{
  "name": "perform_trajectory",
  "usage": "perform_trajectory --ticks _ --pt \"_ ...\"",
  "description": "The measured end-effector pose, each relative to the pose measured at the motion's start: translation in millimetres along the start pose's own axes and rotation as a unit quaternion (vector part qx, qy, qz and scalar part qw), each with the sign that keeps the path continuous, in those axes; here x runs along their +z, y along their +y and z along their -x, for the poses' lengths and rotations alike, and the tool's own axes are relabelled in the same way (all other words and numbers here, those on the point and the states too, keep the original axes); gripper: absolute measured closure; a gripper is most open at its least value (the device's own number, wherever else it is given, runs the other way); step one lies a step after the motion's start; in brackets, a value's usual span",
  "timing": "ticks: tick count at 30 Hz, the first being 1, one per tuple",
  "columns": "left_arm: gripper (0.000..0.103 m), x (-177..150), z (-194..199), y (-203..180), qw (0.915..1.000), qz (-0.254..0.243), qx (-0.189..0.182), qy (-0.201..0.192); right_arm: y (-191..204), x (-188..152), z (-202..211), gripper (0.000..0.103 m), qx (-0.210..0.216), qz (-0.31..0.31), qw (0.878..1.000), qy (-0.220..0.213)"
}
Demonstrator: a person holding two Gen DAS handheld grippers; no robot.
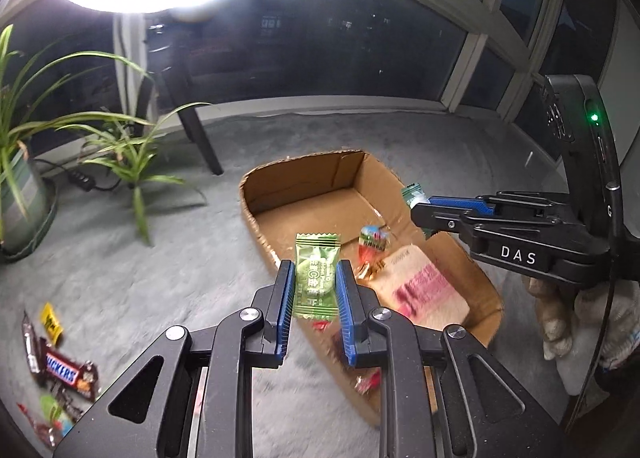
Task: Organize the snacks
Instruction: 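Lift the green candy and mint packet and carry both over the cardboard box, then open both tools to drop the candy and mint packet into the box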
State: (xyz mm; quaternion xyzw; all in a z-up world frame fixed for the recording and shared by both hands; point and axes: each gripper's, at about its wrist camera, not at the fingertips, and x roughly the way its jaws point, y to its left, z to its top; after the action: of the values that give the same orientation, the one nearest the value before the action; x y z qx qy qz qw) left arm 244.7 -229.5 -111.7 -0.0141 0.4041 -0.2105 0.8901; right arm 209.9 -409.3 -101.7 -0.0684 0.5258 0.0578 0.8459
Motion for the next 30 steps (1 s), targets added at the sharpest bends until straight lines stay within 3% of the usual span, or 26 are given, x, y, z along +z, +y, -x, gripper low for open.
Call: perform_trajectory --ticks 14,30 --pt "0.083 5.5 -39.1 -13.3 0.9996 0.006 -0.005 0.028 -16.0 1.5 -25.5 0.082 0.001 0.001 1.0 0.018" --pt "0.081 3.8 -18.7 -10.7 0.9999 0.008 -0.008 0.009 -8.8 3.4 -7.6 0.081 -0.001 -0.008 1.0 0.003"
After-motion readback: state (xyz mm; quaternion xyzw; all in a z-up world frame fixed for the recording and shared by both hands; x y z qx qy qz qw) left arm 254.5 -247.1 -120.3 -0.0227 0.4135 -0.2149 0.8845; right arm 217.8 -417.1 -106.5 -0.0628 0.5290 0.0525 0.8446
